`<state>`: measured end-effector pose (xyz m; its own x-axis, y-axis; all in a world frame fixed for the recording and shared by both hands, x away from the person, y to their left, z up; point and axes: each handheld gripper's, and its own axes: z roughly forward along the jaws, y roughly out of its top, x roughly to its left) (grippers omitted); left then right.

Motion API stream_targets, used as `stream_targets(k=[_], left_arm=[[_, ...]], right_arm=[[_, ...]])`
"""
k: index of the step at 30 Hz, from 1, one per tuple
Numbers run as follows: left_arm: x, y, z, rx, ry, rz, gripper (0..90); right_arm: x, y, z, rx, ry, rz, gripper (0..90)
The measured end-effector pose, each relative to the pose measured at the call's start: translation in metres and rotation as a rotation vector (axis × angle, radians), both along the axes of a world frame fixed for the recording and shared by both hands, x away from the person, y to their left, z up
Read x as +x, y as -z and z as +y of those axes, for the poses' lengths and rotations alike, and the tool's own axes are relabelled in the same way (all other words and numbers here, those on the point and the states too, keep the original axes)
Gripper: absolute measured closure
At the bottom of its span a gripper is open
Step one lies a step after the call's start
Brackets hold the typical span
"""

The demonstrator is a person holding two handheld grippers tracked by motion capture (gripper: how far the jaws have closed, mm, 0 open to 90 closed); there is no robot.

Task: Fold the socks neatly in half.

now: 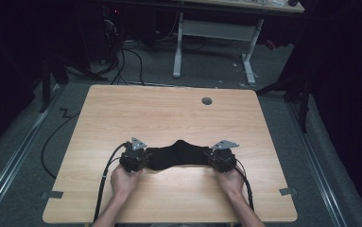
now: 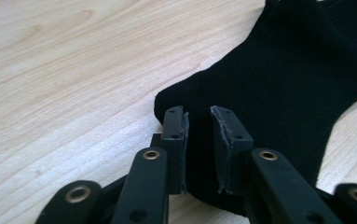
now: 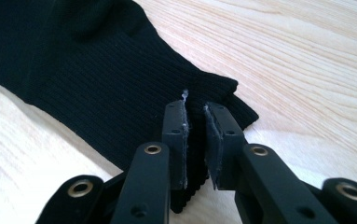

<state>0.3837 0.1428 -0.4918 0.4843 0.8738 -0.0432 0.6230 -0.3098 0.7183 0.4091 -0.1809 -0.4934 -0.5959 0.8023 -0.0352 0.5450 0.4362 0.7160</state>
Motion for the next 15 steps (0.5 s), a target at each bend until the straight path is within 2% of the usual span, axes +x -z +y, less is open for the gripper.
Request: stream_targets(k=[4, 6, 8, 11, 15], left_arm=[[0.0, -0.001, -0.001, -0.012, 0.0, -0.009, 75.3], [0.0, -0.005, 0.002, -0.061, -0.018, -0.017, 68.6], [0.0, -0.009, 0.005, -0.078, -0.041, -0.037, 62.0], [0.004, -0.012, 0.006, -0.065, -0.047, -0.034, 58.7], [0.011, -0.011, 0.002, -0.045, -0.035, -0.02, 59.2]], right_arm=[[-0.004, 0.0, -0.002, -0.011, -0.004, -0.007, 76.2], [-0.003, -0.001, -0.003, 0.0, 0.002, -0.005, 71.9], [-0.002, -0.003, -0.003, 0.012, 0.01, -0.008, 69.3], [0.003, -0.006, -0.001, 0.021, 0.02, -0.008, 66.5], [0.01, -0.006, 0.001, 0.025, 0.031, 0.008, 66.3]])
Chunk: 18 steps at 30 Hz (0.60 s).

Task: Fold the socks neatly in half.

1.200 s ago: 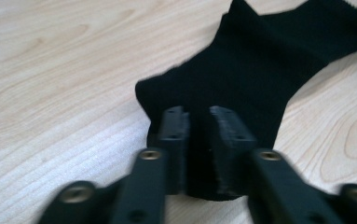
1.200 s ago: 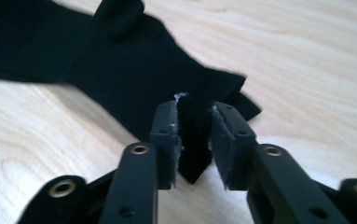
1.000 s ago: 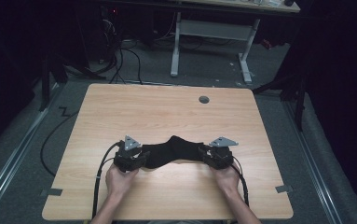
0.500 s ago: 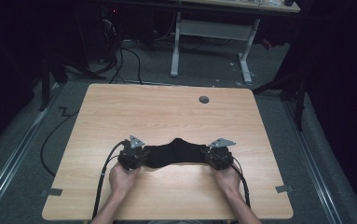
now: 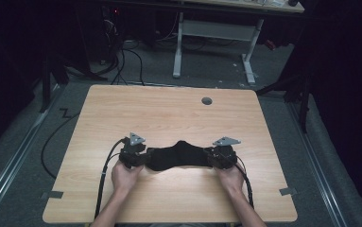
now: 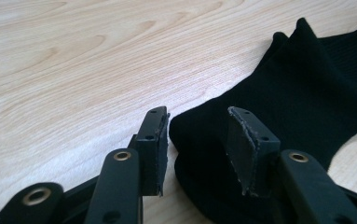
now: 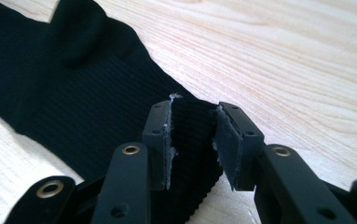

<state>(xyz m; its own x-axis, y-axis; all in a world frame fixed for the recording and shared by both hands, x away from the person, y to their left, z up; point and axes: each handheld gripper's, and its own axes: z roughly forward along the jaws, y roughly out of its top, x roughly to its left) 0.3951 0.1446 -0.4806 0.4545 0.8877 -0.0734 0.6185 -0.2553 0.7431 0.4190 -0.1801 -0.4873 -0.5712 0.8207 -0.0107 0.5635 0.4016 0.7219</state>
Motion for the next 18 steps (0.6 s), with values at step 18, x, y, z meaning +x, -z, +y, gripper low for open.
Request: stream_targets(k=[18], left_arm=[[-0.004, -0.002, -0.001, 0.015, 0.052, -0.029, 87.4]], right_arm=[[-0.004, -0.007, -0.002, 0.011, 0.001, -0.067, 86.4]])
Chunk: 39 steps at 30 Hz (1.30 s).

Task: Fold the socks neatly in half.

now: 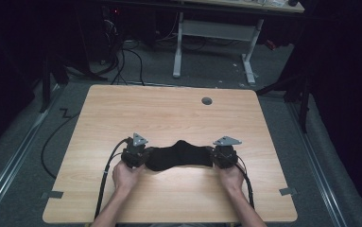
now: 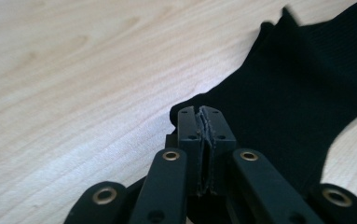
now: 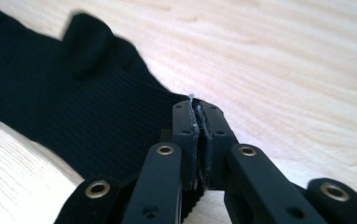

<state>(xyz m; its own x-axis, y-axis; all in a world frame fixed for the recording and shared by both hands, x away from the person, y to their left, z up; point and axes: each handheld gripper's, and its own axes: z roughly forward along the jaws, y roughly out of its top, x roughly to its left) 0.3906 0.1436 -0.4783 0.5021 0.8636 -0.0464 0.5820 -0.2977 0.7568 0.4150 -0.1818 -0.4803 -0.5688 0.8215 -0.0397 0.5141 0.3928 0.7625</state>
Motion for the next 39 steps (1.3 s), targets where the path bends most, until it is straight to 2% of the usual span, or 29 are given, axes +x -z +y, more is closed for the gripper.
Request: stream_targets(k=[3, 6, 10, 14, 18, 22, 24, 28, 32, 39], left_arm=[[-0.003, -0.004, 0.003, -0.006, -0.002, -0.014, 87.4], [-0.006, -0.006, 0.003, 0.002, 0.0, -0.025, 87.4], [-0.008, -0.003, 0.001, 0.014, 0.0, -0.023, 86.9], [-0.007, 0.006, 0.001, 0.024, -0.003, 0.008, 85.5], [-0.008, 0.008, 0.002, 0.023, -0.013, 0.018, 77.9], [-0.014, 0.001, 0.005, 0.015, -0.032, -0.01, 66.3], [-0.018, -0.002, 0.006, 0.016, -0.025, -0.014, 64.5], [-0.025, -0.005, 0.004, 0.034, -0.004, -0.019, 63.9], [-0.03, -0.005, 0.002, 0.04, 0.017, -0.01, 64.3], [-0.025, 0.012, -0.001, 0.058, 0.008, 0.032, 64.2]], right_arm=[[-0.003, -0.006, -0.004, 0.016, 0.007, -0.03, 86.4], [-0.004, -0.008, -0.006, 0.022, 0.016, -0.04, 86.4], [-0.002, -0.001, -0.006, 0.009, 0.017, -0.018, 86.2], [0.0, 0.011, -0.004, -0.012, 0.019, 0.017, 83.0], [0.001, 0.012, -0.006, 0.002, 0.025, 0.026, 72.9], [-0.002, 0.006, -0.008, 0.016, 0.036, 0.0, 67.5], [-0.004, 0.002, -0.008, 0.023, 0.034, -0.014, 67.8], [-0.007, -0.003, -0.003, 0.017, -0.003, -0.038, 74.2], [-0.007, 0.001, 0.003, 0.002, -0.039, -0.016, 77.6], [-0.003, 0.013, 0.001, -0.017, -0.027, 0.014, 76.2]])
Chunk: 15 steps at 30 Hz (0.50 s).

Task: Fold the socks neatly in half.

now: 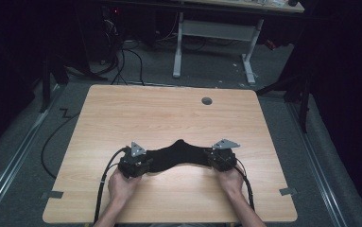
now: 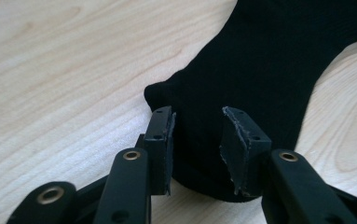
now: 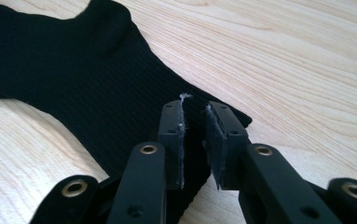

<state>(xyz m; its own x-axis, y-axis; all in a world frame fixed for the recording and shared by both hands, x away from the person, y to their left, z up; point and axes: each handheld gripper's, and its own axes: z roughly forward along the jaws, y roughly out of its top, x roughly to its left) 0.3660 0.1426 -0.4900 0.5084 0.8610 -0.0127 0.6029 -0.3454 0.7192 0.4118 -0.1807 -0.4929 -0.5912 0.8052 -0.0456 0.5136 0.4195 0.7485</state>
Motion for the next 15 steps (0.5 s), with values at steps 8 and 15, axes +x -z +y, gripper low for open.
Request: stream_targets(k=[8, 15], left_arm=[[0.029, 0.005, -0.006, 0.014, -0.005, -0.007, 70.5], [0.031, 0.001, -0.009, 0.006, 0.009, -0.024, 83.7]], right_arm=[[0.003, 0.002, -0.002, -0.026, 0.023, -0.016, 76.2], [0.006, 0.002, -0.002, -0.033, 0.032, -0.017, 76.3]])
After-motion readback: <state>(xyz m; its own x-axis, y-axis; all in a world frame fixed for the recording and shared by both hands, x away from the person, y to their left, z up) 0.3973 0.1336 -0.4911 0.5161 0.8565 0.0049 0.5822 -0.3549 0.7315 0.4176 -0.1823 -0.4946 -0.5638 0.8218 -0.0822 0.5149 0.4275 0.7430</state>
